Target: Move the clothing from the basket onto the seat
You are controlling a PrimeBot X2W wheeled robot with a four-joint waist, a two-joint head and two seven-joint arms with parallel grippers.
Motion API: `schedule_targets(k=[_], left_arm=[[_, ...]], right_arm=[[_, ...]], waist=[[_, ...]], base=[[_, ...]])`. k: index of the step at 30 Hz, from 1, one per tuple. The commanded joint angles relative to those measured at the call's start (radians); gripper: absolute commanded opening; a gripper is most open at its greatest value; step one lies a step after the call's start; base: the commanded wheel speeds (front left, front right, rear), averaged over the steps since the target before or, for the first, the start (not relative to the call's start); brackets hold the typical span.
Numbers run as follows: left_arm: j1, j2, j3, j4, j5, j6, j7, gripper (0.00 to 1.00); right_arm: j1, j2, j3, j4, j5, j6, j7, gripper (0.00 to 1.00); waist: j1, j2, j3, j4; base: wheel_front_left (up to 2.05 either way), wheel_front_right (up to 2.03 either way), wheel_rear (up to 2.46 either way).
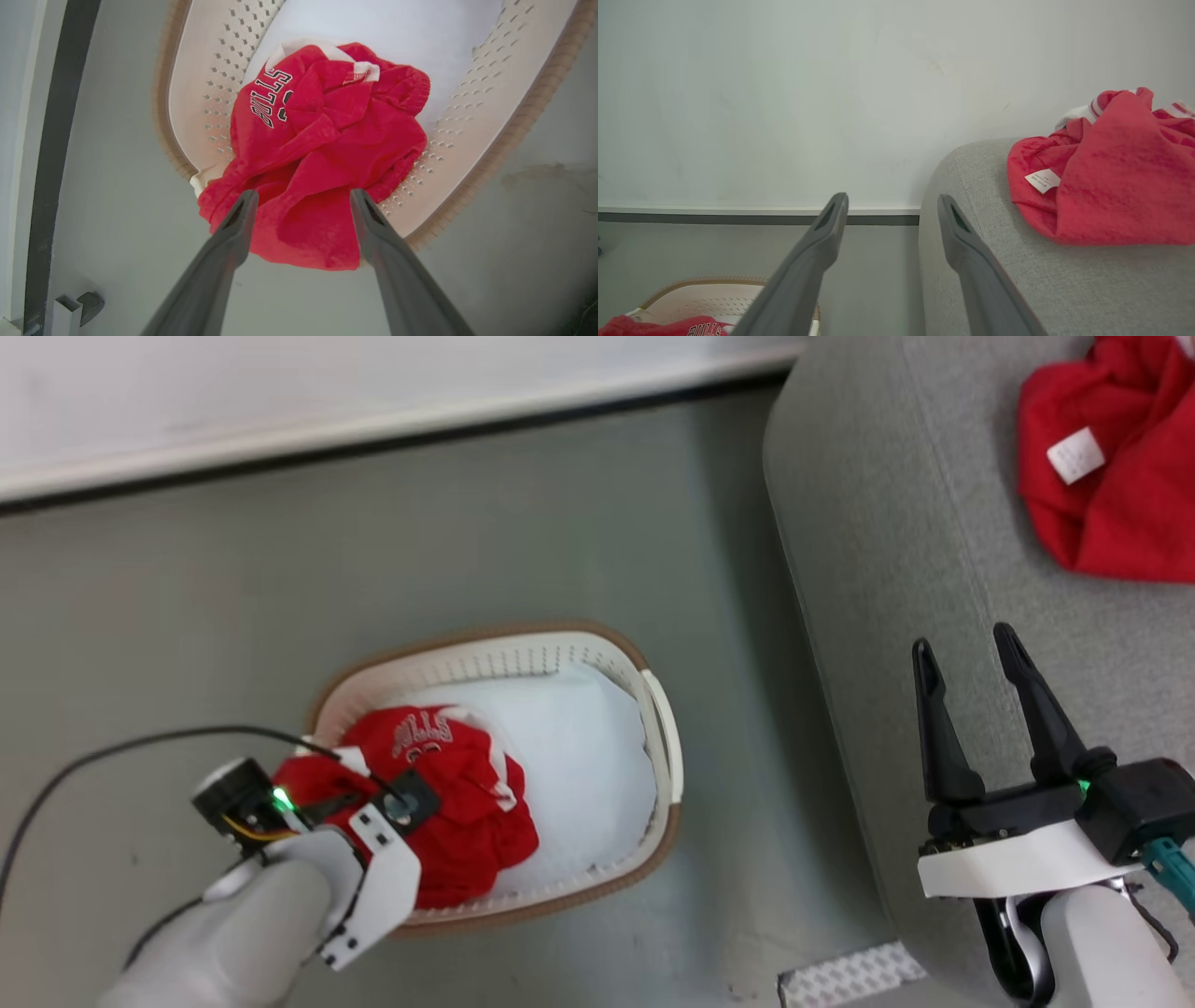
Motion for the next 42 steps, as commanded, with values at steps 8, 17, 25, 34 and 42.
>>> schedule_targets(k=[8,17,25,34,42], left_arm=[[-0.092,0.038,-0.059,0.09,-0.037,0.002,0.017,1.0],[-0.147,0.063,-0.082,0.124,-0.06,0.002,0.037,1.0],[-0.179,0.084,-0.118,0.139,-0.065,0.002,0.074,1.0],[-0.201,0.11,-0.161,0.132,-0.084,0.002,0.134,1.0],[-0.214,0.131,-0.197,0.09,-0.129,0.002,0.14,0.0]], right_arm=[[-0.047,0.007,0.032,-0.015,0.045,-0.003,-0.003,1.0],[-0.074,0.007,0.042,-0.026,0.183,-0.003,-0.003,1.0],[-0.083,0.007,0.04,-0.028,0.339,-0.003,-0.003,1.0],[-0.096,0.007,0.06,-0.037,0.413,-0.003,-0.003,1.0],[-0.103,0.007,0.062,-0.038,0.424,-0.003,-0.003,1.0]], waist=[[-0.0004,0.0,0.131,-0.046],[-0.0004,0.0,0.193,-0.07],[-0.0004,0.0,0.23,-0.098],[-0.0004,0.0,0.271,-0.117],[-0.0004,0.0,0.29,-0.122]], base=[[0.0,0.0,0.0],[0.0,0.0,0.0],[0.0,0.0,0.0],[0.0,0.0,0.0],[0.0,0.0,0.0]])
